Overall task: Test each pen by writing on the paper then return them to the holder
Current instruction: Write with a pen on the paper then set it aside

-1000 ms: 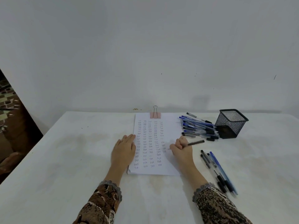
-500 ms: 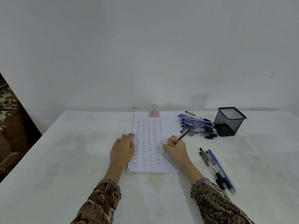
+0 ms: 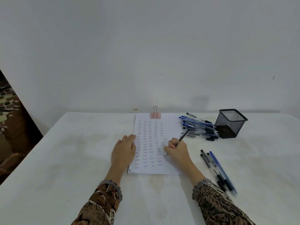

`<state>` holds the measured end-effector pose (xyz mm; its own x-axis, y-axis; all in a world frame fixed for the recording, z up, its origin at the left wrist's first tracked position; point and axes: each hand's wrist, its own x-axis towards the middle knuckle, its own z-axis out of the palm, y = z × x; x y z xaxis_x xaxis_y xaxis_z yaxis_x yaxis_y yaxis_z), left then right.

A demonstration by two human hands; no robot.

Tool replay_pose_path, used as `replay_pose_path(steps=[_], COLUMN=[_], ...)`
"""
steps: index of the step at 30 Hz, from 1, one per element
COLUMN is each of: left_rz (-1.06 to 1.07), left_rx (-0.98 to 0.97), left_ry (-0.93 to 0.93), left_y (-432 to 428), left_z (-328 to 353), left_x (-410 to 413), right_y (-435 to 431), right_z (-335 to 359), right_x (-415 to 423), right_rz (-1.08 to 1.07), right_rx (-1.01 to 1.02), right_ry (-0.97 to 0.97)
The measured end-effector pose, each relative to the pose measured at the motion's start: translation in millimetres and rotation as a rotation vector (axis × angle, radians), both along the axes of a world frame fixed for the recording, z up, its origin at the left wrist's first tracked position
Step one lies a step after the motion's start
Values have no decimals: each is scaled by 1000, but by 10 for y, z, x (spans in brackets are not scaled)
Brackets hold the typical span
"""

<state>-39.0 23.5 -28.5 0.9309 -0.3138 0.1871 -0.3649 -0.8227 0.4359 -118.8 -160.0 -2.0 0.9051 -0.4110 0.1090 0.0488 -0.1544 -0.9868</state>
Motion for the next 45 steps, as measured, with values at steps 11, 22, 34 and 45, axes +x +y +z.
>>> replay_pose_path(steps=[11,22,34,45], left_rz=[7,-3,1,7], left_rx=[-13,-11,-3,-21], left_ry=[21,20,13,0], left_y=[-3,-3,-7,-11], left_z=[9,6,-11,-6], left_x=[0,-10,11,0], right_y=[-19,-52,-243,-328], right_z=[-38,-79,3,-122], right_x=[-1,35,50,24], right_rz=[-74,-44,-127,-189], right_rx=[7,-39,1000,1281], right_ry=[-39,-32,-160,-333])
